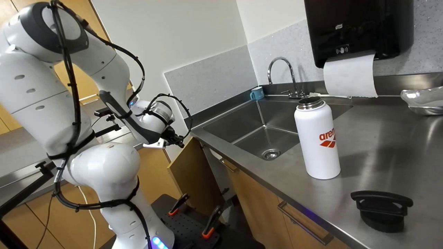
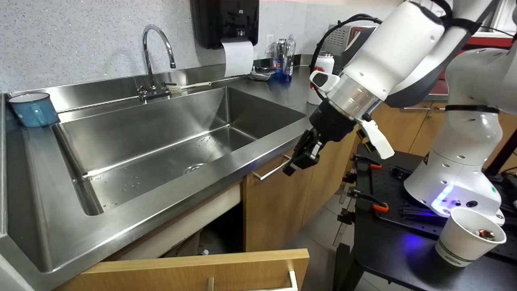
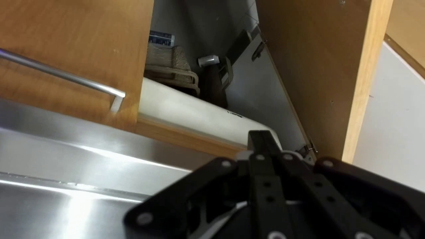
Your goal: Open the door of the cabinet on the left
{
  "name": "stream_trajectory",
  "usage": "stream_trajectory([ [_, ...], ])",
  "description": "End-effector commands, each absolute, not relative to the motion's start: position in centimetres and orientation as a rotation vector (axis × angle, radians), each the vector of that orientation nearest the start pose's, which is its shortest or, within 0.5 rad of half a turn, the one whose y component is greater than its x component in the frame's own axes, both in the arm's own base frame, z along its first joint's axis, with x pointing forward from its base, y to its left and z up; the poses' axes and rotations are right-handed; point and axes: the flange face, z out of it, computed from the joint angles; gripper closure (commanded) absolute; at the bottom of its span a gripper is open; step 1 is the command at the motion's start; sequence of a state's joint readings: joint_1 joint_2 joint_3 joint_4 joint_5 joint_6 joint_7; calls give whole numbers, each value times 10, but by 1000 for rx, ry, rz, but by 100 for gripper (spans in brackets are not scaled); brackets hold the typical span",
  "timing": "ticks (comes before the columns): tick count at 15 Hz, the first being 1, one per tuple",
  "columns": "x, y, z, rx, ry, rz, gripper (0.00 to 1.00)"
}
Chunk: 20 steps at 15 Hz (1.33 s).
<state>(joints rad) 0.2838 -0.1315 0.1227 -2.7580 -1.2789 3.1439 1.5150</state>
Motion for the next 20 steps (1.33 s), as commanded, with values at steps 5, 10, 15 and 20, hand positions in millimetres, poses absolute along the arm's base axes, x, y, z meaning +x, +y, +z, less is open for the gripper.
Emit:
stream_trajectory([
  [5,347,255,227,-2838,-223,-511,100],
  [10,372,284,199,-2796,-210,-449,100],
  [15,390,323,167,-2751,-162,-395,100],
  [20,391,365,129,-2710,-196,-338,100],
])
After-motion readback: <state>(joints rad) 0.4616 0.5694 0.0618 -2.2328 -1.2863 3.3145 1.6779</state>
